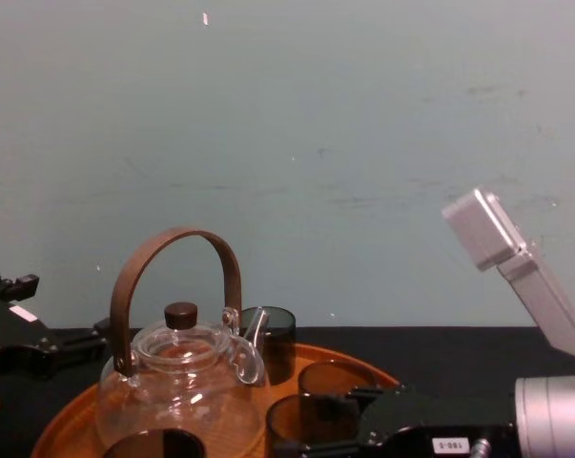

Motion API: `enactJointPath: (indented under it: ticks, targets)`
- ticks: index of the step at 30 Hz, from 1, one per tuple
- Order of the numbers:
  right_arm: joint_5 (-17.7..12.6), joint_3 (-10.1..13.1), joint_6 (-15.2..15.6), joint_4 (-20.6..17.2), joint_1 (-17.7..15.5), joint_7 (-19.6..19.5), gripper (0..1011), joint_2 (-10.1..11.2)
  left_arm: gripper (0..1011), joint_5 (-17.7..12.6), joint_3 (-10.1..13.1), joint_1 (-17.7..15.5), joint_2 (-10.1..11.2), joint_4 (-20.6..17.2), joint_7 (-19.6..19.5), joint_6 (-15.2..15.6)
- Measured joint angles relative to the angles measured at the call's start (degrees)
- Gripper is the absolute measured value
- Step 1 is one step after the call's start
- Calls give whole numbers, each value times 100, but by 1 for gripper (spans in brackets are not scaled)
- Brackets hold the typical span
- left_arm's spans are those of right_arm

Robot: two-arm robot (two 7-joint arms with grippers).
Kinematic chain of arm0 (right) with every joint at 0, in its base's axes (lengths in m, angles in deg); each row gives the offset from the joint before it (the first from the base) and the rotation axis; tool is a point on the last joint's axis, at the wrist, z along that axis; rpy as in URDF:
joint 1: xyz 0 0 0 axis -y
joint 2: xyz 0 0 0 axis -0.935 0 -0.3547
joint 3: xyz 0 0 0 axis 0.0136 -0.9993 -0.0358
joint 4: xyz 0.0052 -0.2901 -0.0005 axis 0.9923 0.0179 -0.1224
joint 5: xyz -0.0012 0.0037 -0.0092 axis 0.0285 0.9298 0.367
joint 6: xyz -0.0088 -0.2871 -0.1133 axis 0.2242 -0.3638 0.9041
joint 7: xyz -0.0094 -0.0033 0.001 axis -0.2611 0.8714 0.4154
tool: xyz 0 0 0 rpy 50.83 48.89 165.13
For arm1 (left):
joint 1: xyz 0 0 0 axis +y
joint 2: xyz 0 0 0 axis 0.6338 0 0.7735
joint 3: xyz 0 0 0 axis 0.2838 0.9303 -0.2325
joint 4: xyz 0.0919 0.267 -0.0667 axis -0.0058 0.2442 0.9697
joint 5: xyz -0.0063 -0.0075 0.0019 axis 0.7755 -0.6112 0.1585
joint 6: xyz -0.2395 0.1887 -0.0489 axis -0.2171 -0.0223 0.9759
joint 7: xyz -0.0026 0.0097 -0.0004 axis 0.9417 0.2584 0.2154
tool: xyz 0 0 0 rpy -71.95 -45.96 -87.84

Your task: Pick up the glass from the table and place it on the tray.

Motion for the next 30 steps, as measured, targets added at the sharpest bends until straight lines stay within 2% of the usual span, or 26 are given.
enactJointPath:
  ticks: [14,30]
  targets:
    - [33,-6,-6,183,51,3,905,-67,1001,0,0,0,0,0,0,0]
    - [100,-10,-21,204,56,-40,905,-77,1001,0,0,0,0,0,0,0]
